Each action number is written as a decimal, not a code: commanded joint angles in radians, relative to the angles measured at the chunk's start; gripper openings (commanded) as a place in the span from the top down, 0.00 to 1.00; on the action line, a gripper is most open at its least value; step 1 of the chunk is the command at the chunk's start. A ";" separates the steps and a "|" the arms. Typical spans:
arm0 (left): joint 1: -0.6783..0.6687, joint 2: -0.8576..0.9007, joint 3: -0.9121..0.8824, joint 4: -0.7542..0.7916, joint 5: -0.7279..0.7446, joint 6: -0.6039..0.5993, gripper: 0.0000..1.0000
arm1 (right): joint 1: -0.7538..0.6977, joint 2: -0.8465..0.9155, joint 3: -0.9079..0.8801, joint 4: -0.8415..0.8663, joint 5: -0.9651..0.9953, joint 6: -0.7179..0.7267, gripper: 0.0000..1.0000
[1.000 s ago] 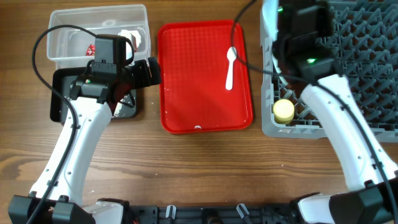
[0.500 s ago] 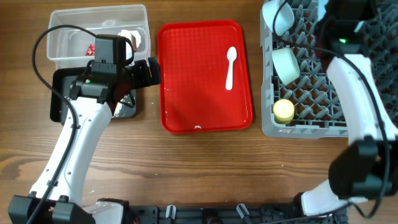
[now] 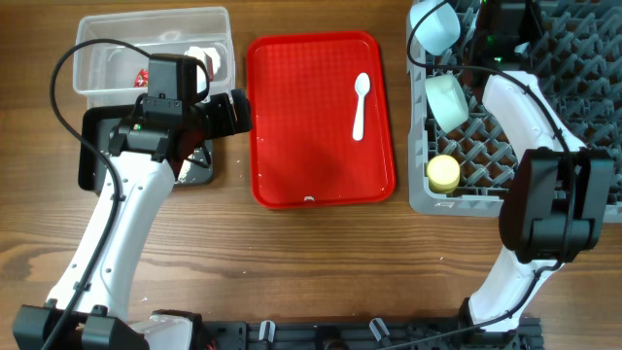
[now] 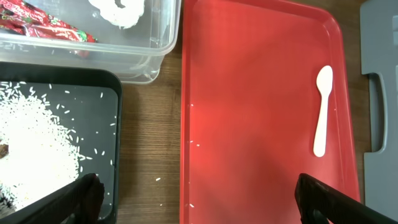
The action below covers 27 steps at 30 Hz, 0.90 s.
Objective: Sort waste into correct bins and load items into the dishwasher rack
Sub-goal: 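Stand the light-blue plate upright in the rack and release it, then move the right gripper over the white spoon on the red tray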
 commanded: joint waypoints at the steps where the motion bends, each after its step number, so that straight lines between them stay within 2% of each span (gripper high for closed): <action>1: -0.002 0.008 0.005 0.003 -0.010 0.012 0.00 | 0.000 0.010 0.003 0.025 -0.006 0.125 0.31; 4: -0.002 0.008 0.005 0.003 -0.010 0.012 0.00 | 0.003 -0.027 0.003 0.023 -0.006 0.128 0.21; 8: -0.002 0.008 0.005 0.003 -0.010 0.012 0.00 | 0.023 -0.145 0.003 -0.028 -0.050 0.176 0.19; 11: -0.002 0.008 0.005 0.003 -0.010 0.012 0.00 | 0.071 -0.239 0.003 -0.167 -0.230 0.265 0.21; 14: -0.002 0.008 0.005 0.003 -0.010 0.012 0.00 | 0.156 -0.307 0.003 -0.328 -0.523 0.450 0.31; 17: -0.002 0.008 0.005 0.003 -0.010 0.012 0.00 | 0.242 -0.297 0.002 -0.438 -0.782 0.648 0.34; 19: -0.002 0.008 0.005 0.003 -0.010 0.012 0.00 | 0.290 -0.267 0.002 -0.466 -0.858 0.751 0.36; 23: -0.002 0.008 0.005 0.003 -0.010 0.012 0.00 | 0.367 -0.164 0.002 -0.478 -0.861 0.895 0.32; 27: -0.002 0.008 0.005 0.003 -0.010 0.012 0.00 | 0.368 -0.076 0.002 -0.483 -0.867 0.959 0.32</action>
